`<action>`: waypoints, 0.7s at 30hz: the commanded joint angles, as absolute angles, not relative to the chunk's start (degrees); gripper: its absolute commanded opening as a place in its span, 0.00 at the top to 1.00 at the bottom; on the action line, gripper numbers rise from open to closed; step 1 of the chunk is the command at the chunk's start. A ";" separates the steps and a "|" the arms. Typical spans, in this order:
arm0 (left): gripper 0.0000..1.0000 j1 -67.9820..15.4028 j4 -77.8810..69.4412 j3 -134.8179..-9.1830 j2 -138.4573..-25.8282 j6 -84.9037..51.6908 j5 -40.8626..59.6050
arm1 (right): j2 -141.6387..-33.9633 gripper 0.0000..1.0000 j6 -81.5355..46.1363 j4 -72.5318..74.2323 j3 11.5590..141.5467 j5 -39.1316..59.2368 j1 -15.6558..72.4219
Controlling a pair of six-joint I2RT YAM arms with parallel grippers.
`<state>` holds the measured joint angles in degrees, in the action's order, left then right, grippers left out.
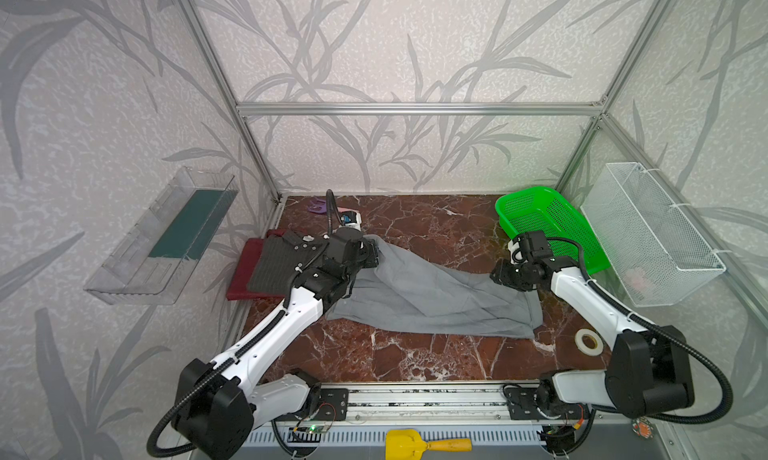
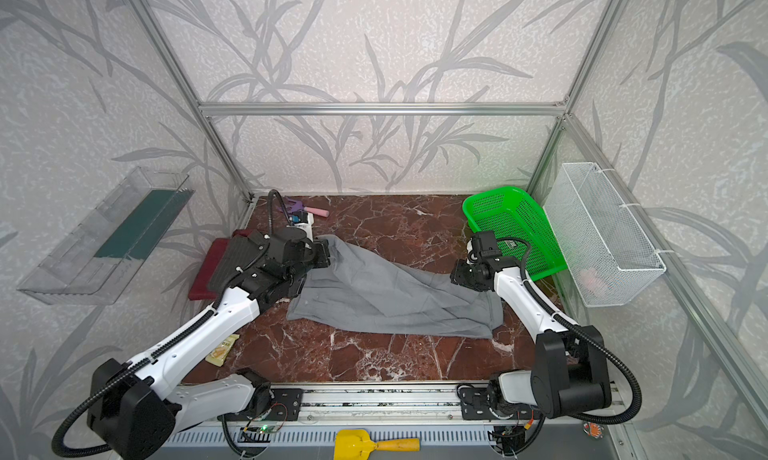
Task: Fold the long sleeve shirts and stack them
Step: 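Lower both grippers onto the folded grey shirt's ends and smooth them flat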
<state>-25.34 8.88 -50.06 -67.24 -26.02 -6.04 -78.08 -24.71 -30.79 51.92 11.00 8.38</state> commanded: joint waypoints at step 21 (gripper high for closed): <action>0.97 -19.69 4.80 -33.58 -65.75 -43.06 -11.43 | -76.51 0.49 -25.37 -31.20 48.84 4.73 7.66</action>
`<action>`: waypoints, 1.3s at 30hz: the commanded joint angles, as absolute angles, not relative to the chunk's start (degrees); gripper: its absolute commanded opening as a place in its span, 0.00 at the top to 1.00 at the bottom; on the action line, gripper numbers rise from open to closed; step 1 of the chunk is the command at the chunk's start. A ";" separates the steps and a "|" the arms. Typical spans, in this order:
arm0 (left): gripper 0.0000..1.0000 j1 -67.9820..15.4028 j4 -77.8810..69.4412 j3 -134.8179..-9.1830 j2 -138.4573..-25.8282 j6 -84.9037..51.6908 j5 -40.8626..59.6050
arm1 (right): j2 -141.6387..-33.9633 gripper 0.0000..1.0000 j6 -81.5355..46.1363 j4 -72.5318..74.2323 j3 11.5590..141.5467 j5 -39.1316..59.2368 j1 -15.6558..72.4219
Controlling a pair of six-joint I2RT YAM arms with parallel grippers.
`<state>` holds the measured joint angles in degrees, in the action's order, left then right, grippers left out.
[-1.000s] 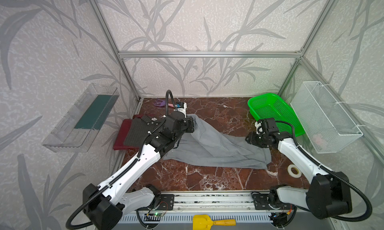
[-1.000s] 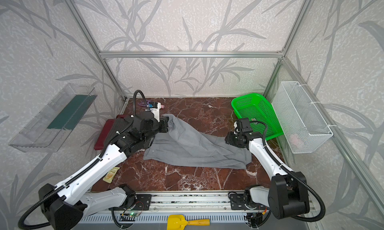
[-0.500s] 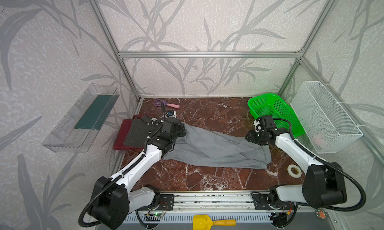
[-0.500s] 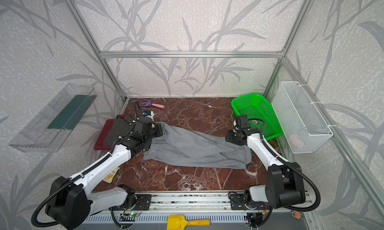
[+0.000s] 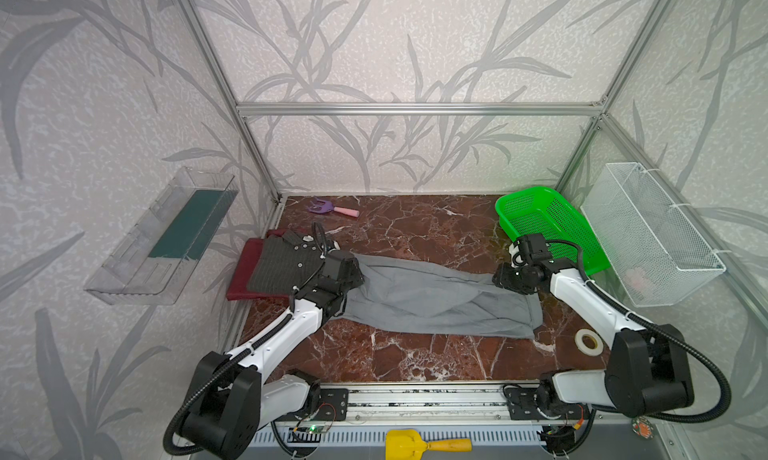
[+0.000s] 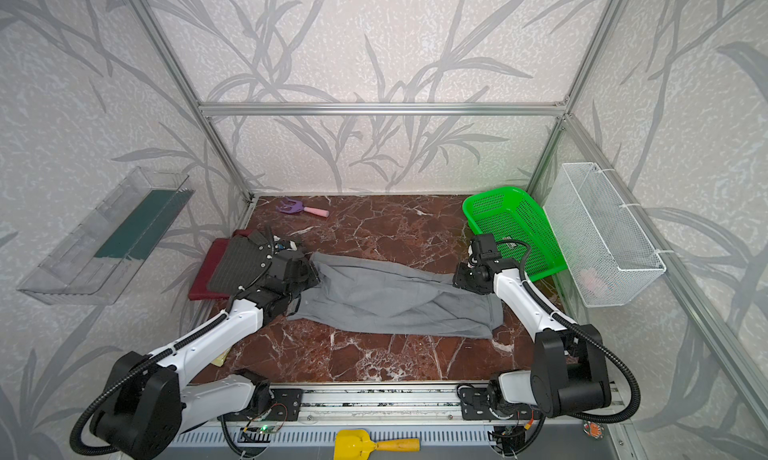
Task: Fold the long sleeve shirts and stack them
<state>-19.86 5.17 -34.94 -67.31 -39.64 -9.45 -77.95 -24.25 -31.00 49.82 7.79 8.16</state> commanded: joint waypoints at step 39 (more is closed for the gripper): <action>0.14 -17.28 13.34 -41.22 -65.34 -38.55 -8.55 | -69.86 0.55 -30.95 -30.69 49.60 15.97 8.00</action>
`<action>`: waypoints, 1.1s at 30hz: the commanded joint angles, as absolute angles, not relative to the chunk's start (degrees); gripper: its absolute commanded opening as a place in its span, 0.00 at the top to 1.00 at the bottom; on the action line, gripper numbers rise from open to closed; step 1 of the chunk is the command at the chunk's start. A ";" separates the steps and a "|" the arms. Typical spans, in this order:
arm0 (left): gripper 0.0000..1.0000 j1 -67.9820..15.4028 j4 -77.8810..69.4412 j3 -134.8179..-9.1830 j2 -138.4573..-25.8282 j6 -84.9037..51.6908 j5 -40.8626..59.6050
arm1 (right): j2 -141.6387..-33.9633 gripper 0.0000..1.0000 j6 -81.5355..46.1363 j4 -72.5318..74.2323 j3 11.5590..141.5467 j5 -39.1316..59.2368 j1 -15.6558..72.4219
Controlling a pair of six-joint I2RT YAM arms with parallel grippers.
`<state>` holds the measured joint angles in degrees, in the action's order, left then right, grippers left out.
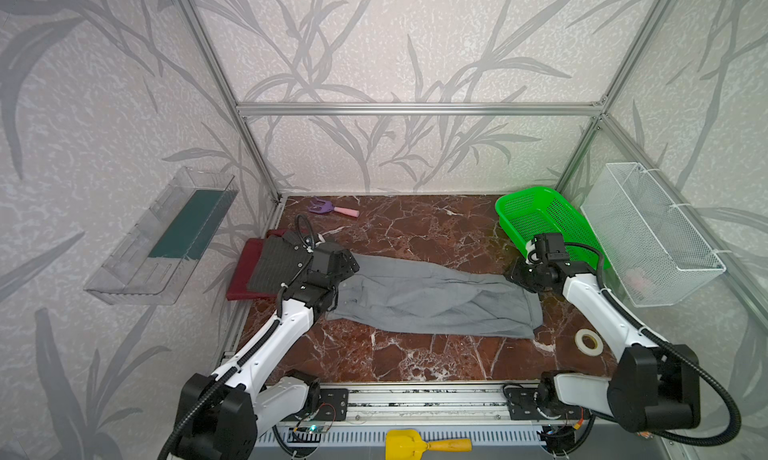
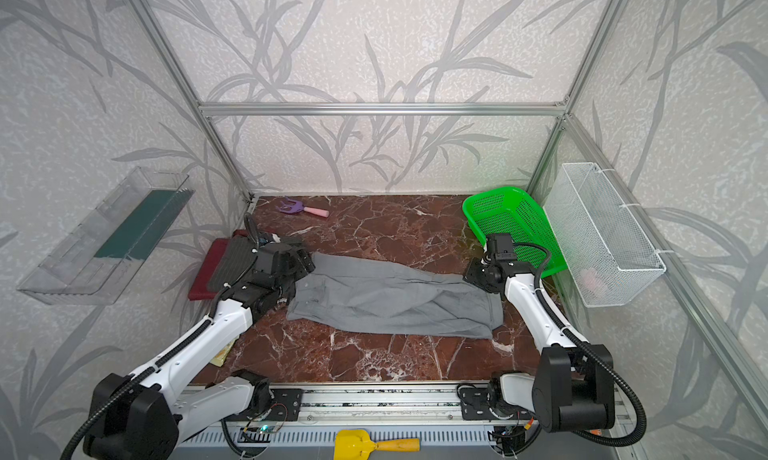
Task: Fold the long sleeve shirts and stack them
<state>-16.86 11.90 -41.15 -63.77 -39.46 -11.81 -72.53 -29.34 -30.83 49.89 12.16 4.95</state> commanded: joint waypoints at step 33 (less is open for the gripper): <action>0.12 -29.81 16.73 -36.17 -82.10 -50.70 -3.38 | -99.76 0.64 -33.84 -18.32 53.67 11.58 5.44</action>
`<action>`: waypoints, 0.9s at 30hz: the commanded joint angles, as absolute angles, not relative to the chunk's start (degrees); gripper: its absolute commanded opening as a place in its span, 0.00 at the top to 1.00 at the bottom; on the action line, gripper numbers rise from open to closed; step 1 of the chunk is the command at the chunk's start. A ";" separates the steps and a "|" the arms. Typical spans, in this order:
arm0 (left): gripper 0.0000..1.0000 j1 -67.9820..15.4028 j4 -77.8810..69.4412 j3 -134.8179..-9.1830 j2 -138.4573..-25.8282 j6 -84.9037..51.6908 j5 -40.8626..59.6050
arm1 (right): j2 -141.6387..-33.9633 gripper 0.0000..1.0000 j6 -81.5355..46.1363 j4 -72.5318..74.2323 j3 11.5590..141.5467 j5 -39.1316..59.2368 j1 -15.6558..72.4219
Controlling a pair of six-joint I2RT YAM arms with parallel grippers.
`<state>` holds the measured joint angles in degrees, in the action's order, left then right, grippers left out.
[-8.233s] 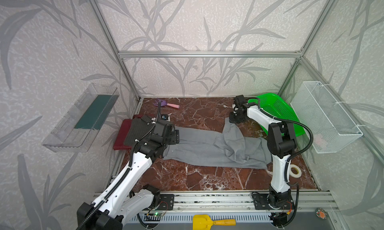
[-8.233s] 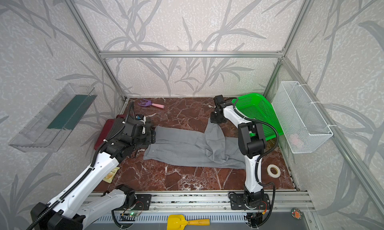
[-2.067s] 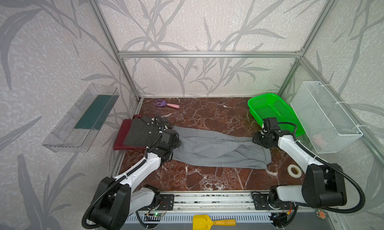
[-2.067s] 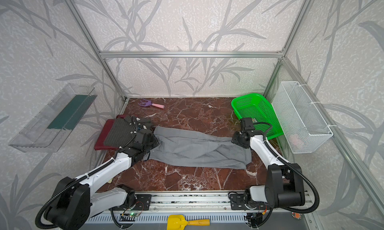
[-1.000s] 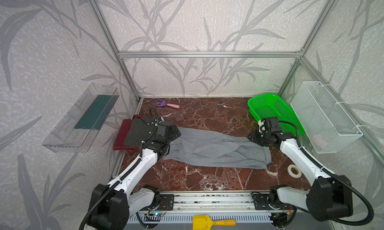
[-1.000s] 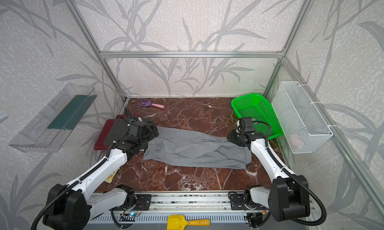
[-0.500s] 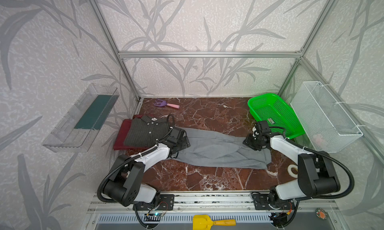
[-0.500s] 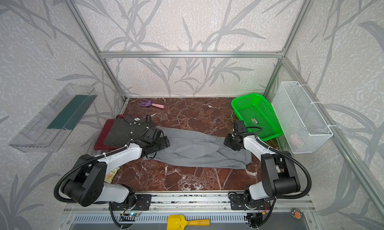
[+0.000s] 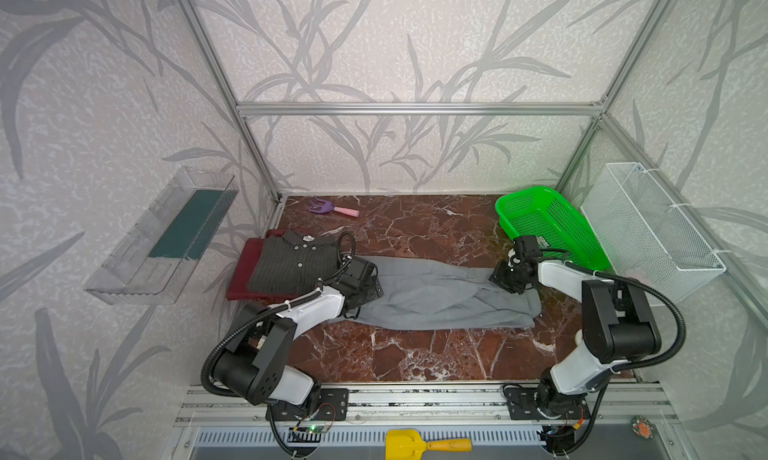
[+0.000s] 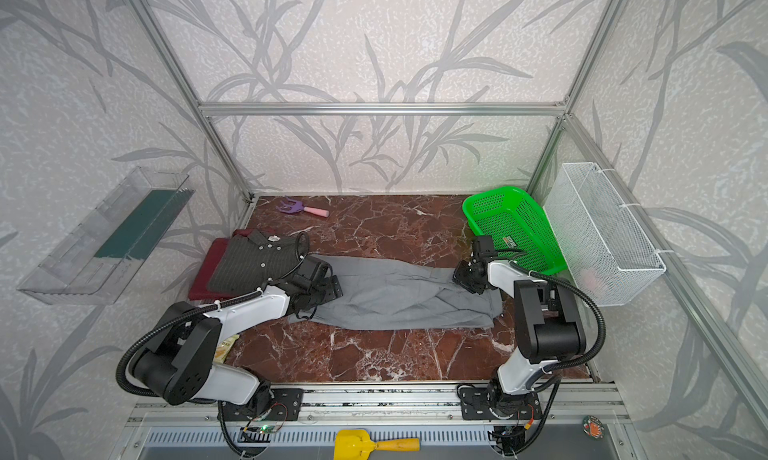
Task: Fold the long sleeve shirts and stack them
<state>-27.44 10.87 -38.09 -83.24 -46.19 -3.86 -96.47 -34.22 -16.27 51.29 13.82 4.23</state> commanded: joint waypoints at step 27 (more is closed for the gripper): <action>0.09 -70.33 27.23 -31.96 -66.84 -91.05 -24.59 | -129.27 0.61 -26.98 -35.41 106.59 9.85 18.62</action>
